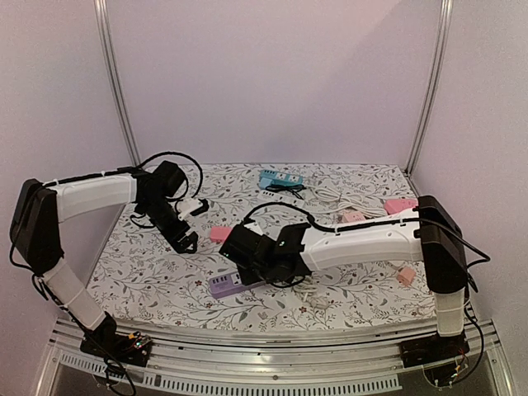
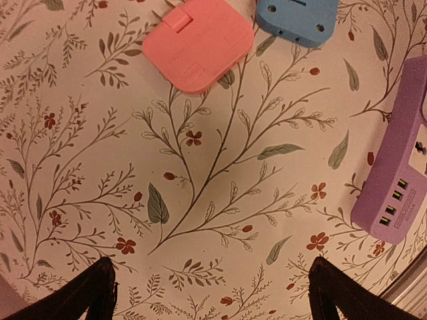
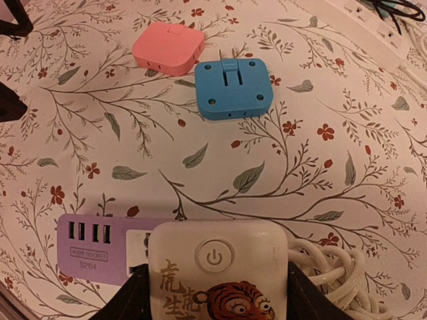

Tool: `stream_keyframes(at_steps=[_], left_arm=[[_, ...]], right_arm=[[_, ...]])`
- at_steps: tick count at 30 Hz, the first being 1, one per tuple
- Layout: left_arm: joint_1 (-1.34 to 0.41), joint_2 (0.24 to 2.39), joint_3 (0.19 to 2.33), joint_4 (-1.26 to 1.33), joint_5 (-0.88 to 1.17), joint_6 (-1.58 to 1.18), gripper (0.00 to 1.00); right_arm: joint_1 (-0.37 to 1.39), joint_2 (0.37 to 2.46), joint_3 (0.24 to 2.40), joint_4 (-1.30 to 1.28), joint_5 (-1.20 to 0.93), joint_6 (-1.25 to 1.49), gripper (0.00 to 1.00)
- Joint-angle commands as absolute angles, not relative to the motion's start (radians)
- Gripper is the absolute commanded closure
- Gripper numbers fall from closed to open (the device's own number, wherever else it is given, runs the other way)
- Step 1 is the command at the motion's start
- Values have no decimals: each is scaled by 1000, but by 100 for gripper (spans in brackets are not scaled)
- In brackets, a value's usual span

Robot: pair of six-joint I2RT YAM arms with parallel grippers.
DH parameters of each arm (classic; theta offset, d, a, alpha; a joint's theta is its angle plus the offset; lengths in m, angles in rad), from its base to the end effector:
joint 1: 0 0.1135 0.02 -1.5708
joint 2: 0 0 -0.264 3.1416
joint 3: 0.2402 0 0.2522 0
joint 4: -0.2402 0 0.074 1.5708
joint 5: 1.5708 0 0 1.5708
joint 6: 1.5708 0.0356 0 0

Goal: Insert the plug
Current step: Insert the plug into the socket.

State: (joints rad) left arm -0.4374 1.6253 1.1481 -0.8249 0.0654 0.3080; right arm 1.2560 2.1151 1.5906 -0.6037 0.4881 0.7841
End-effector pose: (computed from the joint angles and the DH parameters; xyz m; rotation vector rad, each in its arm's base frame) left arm 0.2786 -0.1328 0.2123 1.0589 2.6733 -0.1190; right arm 0.1533 0.4170 0.1733 -0.4478 2.4612 0.1534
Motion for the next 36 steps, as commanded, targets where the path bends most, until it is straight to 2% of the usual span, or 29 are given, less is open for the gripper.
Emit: stream_keyframes(at_steps=[1, 16, 17, 20, 22, 24, 32, 34, 36], left_arm=[[-441, 1646, 1146, -825, 55, 320, 0], [-442, 1664, 1153, -831, 52, 324, 1], [-442, 1664, 1153, -831, 53, 324, 0], [-442, 1663, 1154, -834, 52, 324, 0], [-442, 1659, 1154, -836, 52, 324, 1], [-443, 1657, 1154, -835, 54, 324, 1], [-443, 1649, 1152, -837, 55, 324, 1], [-442, 1649, 1153, -838, 55, 324, 0], [-443, 1647, 1154, -839, 55, 325, 0]], right_arm=[[1240, 2441, 1432, -946, 246, 715, 100], [1209, 2420, 1427, -922, 239, 684, 99], [1208, 2407, 1443, -931, 245, 681, 95], [1208, 2371, 1534, -984, 268, 656, 76], [1209, 2344, 1608, -1022, 300, 638, 66], [1208, 2317, 1671, -1042, 326, 627, 61], [1207, 2215, 1879, -1082, 384, 577, 50], [1207, 2203, 1917, -1084, 391, 558, 43], [1205, 2200, 1946, -1087, 390, 533, 29]])
